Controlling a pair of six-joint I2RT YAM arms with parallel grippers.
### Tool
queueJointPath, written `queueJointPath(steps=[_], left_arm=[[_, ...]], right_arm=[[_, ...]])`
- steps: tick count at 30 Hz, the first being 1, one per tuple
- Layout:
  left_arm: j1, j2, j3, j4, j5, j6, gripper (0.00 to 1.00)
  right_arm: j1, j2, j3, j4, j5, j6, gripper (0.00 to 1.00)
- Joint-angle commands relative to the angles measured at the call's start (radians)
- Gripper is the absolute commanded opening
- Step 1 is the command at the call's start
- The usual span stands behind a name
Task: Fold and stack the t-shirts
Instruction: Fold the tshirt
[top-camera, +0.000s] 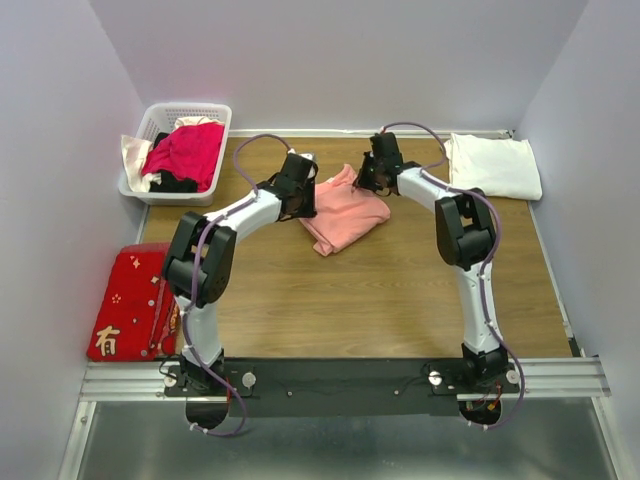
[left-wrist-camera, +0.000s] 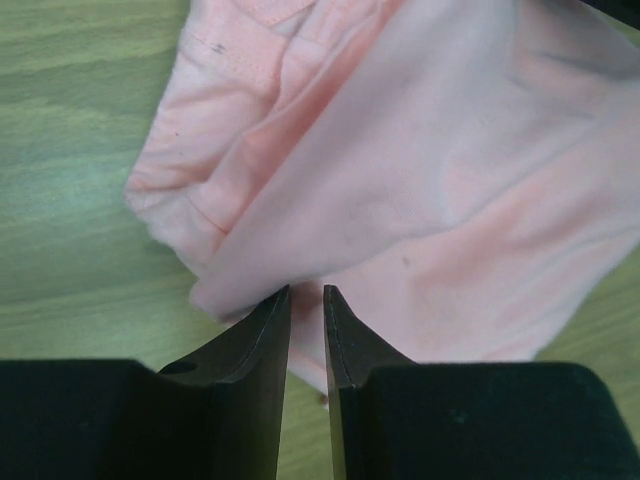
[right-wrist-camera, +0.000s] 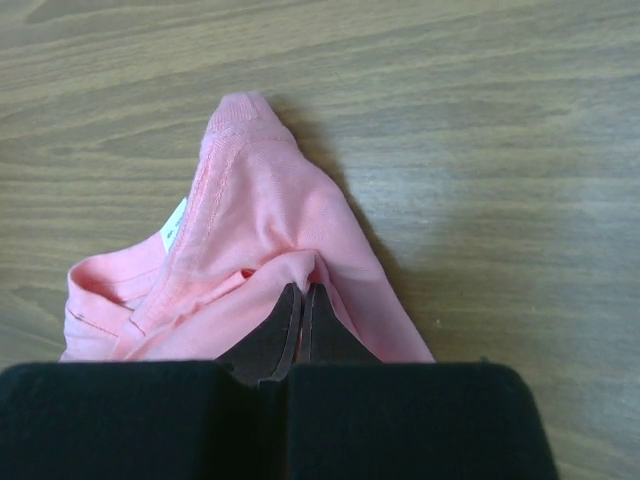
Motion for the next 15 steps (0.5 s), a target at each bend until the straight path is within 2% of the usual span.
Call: queueJointPath(steps=[1, 6, 8, 9, 10, 13, 15], left_arm=[[0.001, 0.104, 0.104, 0.024, -0.144, -0.053, 0.28], [0.01, 0.218, 0.219, -0.071, -0.219, -0.096, 0.28], [0.015, 0.27, 0.264, -0.112, -0.221, -0.106, 0.29], [0.016, 0.287, 0.276, -0.125, -0.221, -0.108, 0.29], [0.018, 0.31, 0.294, -0.134, -0.222, -0.11, 0.28], [0.031, 0.34, 0.325, -0.157, -0.23, -0.11, 0.29], [0.053, 0.351, 0.342, -0.157, -0.225, -0.103, 0.28]], right_arm=[[0.001, 0.047, 0.065, 0.022, 0.039, 0.0, 0.01], [0.003, 0.063, 0.109, 0.022, 0.096, -0.026, 0.01], [0.003, 0.061, 0.128, 0.021, 0.117, -0.04, 0.1], [0.003, 0.054, 0.14, 0.021, 0.127, -0.054, 0.19], [0.003, 0.047, 0.146, 0.021, 0.134, -0.065, 0.36], [0.001, 0.002, 0.151, 0.011, 0.165, -0.121, 0.5], [0.001, -0.046, 0.131, 0.002, 0.19, -0.161, 0.55]])
